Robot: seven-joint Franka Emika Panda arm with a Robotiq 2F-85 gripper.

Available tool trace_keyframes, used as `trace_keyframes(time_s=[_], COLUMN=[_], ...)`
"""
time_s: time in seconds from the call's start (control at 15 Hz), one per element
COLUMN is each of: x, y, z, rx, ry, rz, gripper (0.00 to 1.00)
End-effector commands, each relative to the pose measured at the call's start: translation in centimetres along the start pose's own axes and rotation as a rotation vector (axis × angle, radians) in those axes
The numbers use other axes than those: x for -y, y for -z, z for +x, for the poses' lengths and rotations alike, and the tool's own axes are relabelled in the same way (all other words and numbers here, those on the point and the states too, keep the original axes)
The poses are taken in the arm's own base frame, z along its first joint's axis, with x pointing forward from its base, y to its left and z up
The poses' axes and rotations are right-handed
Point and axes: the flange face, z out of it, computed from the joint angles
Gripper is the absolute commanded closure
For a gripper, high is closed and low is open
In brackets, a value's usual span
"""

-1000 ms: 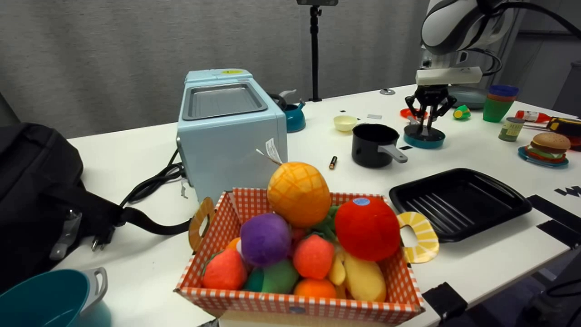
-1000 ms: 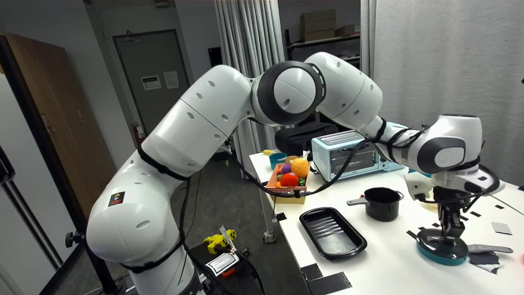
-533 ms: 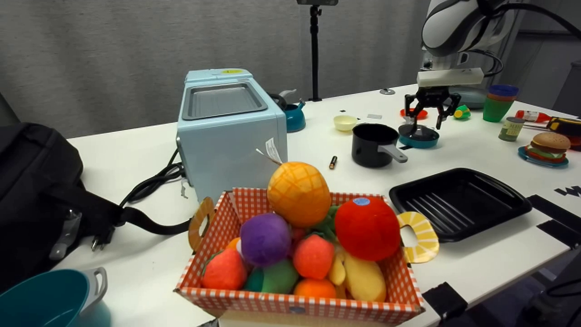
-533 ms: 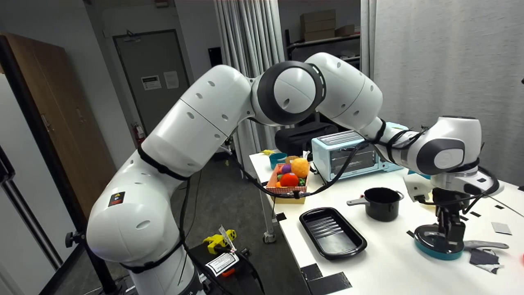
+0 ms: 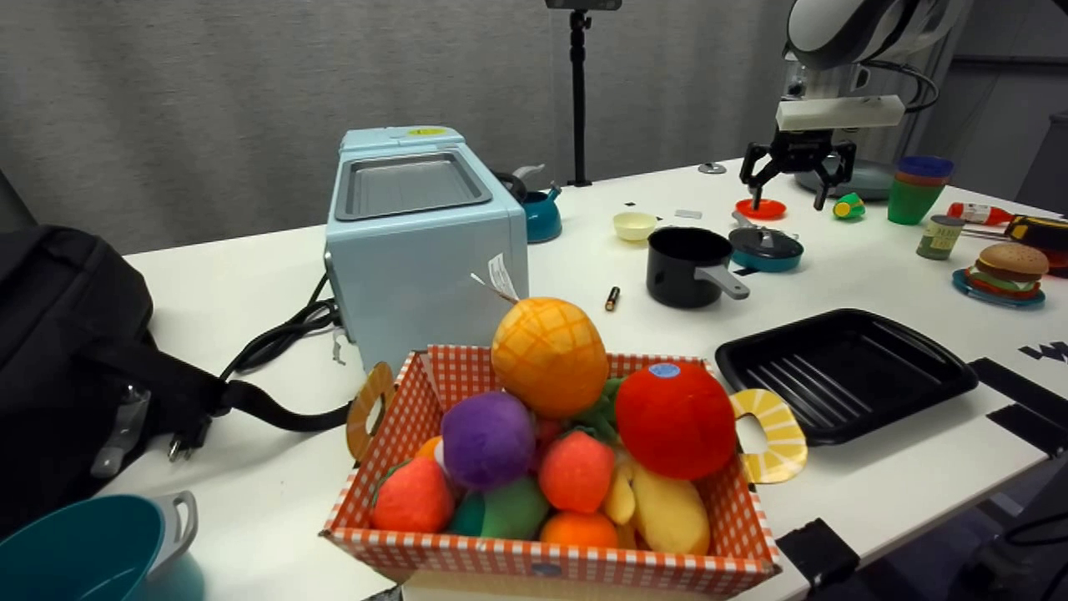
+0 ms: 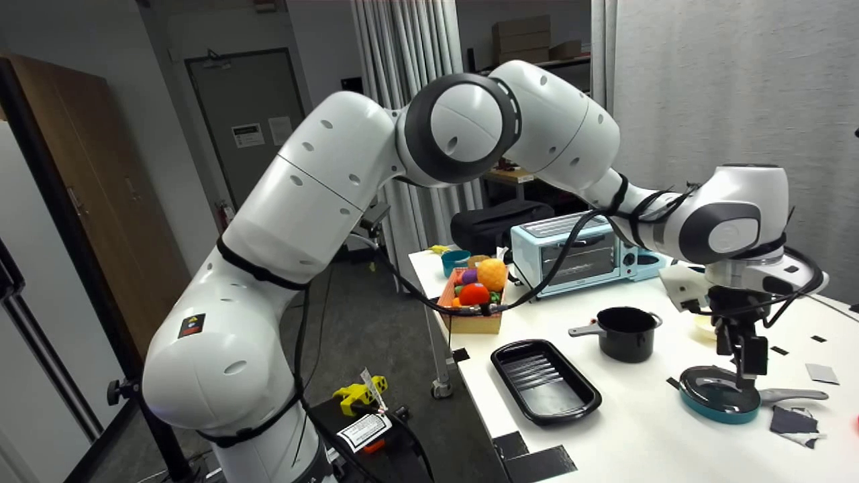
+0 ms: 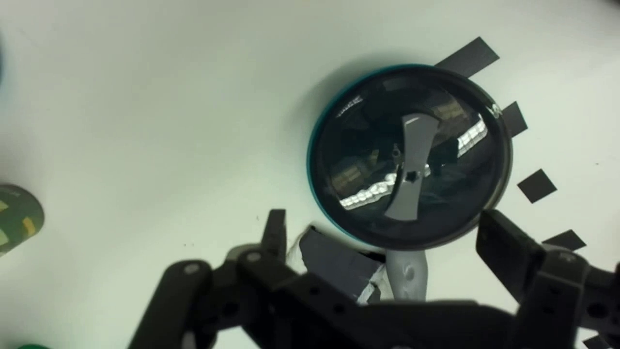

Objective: Cover the pan with a black lid

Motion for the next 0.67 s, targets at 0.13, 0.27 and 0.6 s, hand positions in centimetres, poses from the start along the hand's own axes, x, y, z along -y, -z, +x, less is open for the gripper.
trace_keyframes(time_s=[0.13,0.27,0.6], x=[-2.2,-2.7,-4.1], y=[5.6,7.3,10.8], z=[-2.5,-3.8,-7.5], rx=[-0.054,-0.078,-0.122], ry=[0.085,0.130,0.225], rz=[0.072,0.098,0.158], gripper=[0.00,0.00,0.00])
